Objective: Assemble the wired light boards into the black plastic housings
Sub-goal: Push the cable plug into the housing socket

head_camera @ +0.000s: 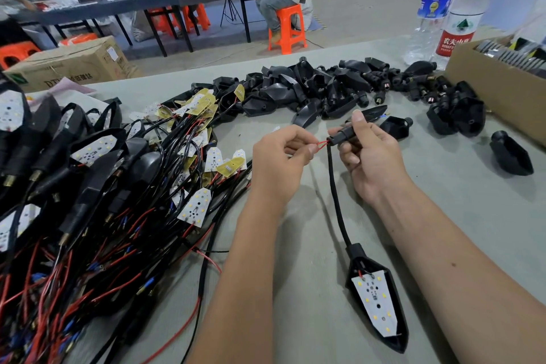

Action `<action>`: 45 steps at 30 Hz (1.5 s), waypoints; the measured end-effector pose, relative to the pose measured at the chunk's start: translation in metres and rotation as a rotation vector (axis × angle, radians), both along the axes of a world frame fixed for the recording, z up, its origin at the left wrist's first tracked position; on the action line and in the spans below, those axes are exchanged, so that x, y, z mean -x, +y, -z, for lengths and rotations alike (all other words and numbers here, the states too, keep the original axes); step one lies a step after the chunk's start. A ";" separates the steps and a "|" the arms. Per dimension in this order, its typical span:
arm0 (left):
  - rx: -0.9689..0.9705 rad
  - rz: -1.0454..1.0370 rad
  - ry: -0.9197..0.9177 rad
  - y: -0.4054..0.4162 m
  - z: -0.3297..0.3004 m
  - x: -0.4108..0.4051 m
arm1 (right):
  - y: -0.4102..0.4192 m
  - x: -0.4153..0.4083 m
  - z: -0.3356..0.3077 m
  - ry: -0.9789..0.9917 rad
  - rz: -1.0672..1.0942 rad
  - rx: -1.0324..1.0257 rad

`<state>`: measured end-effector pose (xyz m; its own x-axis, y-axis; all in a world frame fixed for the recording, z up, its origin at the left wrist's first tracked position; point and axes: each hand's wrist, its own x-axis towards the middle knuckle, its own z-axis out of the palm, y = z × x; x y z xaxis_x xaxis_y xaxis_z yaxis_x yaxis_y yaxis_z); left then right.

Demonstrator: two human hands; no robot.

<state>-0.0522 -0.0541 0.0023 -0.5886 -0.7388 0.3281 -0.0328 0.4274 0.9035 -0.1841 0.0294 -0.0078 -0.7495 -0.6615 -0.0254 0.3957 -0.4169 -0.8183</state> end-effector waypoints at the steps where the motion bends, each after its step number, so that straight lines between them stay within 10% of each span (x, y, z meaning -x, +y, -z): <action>1: 0.032 -0.007 -0.006 -0.001 0.000 0.000 | 0.000 0.000 0.000 0.000 -0.001 0.001; 11: 0.333 0.004 -0.085 -0.001 0.001 -0.001 | 0.002 -0.006 -0.004 0.128 0.013 -0.089; 26: -0.162 -0.016 0.054 0.006 0.000 -0.001 | 0.002 0.002 -0.002 -0.091 -0.019 0.010; 36: 0.389 -0.013 -0.114 -0.001 0.005 -0.003 | 0.004 0.001 -0.003 0.172 -0.017 -0.089; 45: -0.191 0.042 -0.037 0.021 0.004 0.014 | 0.004 -0.003 -0.003 0.149 -0.022 -0.088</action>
